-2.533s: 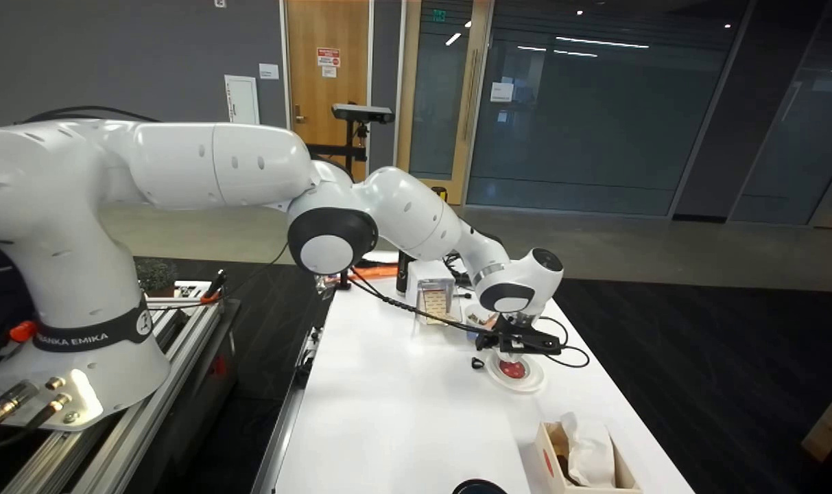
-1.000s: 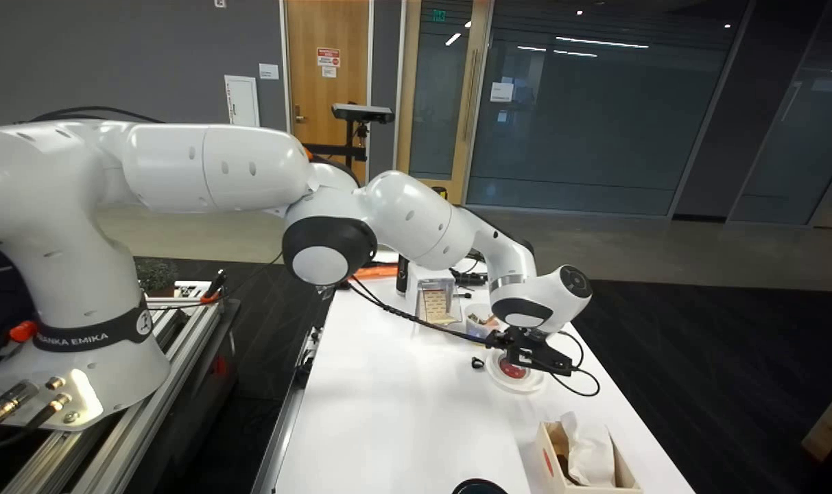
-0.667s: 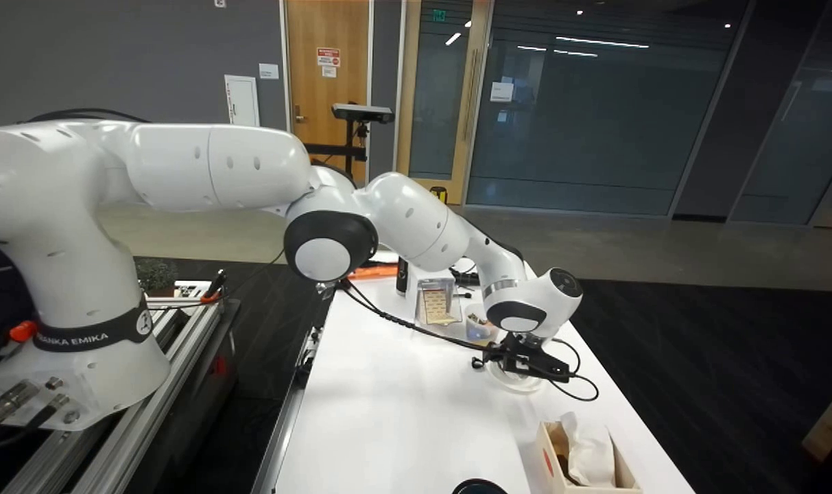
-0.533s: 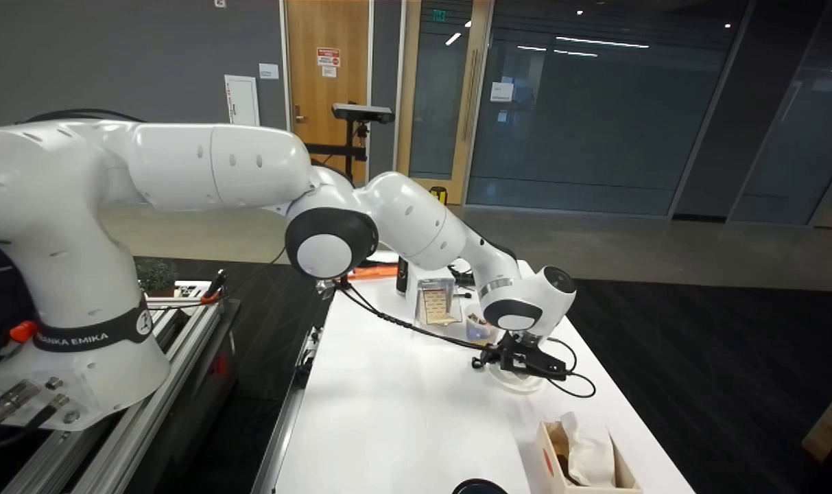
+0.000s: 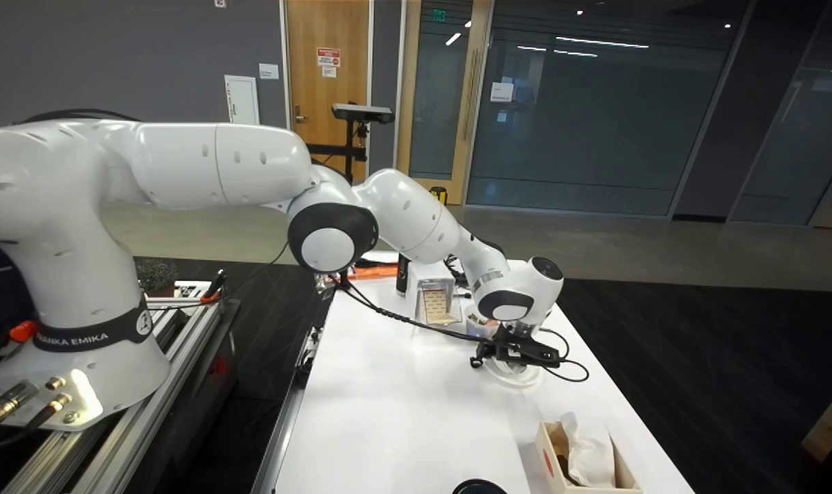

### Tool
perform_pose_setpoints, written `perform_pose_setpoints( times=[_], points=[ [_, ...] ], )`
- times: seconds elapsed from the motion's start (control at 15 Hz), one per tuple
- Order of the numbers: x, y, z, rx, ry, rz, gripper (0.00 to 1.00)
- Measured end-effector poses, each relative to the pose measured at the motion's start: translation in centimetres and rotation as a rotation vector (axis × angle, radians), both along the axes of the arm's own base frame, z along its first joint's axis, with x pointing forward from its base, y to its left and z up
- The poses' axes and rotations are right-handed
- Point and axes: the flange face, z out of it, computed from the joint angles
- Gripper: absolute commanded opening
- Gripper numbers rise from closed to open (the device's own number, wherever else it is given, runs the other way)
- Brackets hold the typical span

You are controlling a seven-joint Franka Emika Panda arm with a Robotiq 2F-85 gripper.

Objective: Use the white napkin to wipe the item on the white plate.

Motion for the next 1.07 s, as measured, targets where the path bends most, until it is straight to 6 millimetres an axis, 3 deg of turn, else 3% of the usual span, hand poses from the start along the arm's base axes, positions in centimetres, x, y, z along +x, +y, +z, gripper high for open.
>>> perform_pose_setpoints(
  times=[0.67,1.07],
  points=[
    [0.6,-1.3,0.3,-0.158,-0.012,-0.188,0.00],
    [0.6,0.6,1.0,-0.074,-0.029,-0.106,0.00]
  ],
)
